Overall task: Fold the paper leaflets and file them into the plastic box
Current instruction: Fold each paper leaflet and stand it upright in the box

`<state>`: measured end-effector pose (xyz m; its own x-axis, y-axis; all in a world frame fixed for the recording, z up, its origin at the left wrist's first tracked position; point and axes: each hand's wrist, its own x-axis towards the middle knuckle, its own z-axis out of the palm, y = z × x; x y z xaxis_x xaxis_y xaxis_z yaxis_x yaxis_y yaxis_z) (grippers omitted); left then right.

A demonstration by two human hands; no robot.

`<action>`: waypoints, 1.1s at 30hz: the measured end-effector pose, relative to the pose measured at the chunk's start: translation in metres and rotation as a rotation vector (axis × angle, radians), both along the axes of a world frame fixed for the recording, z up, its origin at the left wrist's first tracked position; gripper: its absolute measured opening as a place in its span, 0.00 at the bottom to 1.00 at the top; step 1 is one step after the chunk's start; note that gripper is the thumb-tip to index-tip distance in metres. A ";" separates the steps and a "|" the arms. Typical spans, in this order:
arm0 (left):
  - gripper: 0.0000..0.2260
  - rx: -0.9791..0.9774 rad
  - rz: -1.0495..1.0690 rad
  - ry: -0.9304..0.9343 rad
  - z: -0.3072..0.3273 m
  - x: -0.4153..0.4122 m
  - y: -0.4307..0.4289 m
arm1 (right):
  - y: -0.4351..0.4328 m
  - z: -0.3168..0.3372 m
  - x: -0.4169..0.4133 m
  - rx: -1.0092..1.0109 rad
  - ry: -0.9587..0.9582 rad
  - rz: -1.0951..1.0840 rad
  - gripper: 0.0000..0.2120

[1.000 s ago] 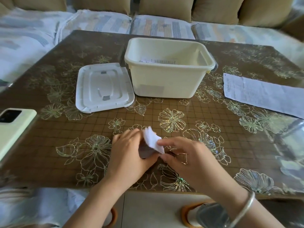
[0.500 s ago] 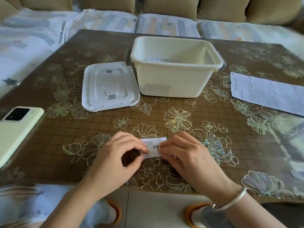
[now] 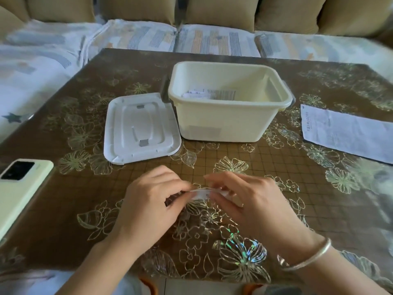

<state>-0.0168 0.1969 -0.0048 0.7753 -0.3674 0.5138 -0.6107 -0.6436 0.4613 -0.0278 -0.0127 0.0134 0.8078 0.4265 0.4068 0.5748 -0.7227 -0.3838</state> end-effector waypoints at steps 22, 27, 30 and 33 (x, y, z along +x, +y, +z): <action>0.08 0.063 0.105 0.137 0.121 0.204 -0.019 | -0.015 0.093 0.226 -0.225 0.352 -0.212 0.03; 0.08 0.208 0.128 0.098 0.106 0.202 -0.019 | -0.001 0.074 0.244 -0.312 0.354 -0.217 0.05; 0.08 0.226 0.115 0.094 0.106 0.200 -0.015 | 0.002 0.070 0.247 -0.378 0.300 -0.255 0.05; 0.09 0.292 0.071 0.178 0.116 0.194 -0.019 | 0.004 0.068 0.248 -0.407 0.249 -0.296 0.05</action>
<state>0.1772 0.1775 0.1112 0.8722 -0.4207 0.2496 -0.4862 -0.8021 0.3469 0.2198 -0.0088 0.0814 0.9675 0.2500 0.0387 0.2530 -0.9575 -0.1387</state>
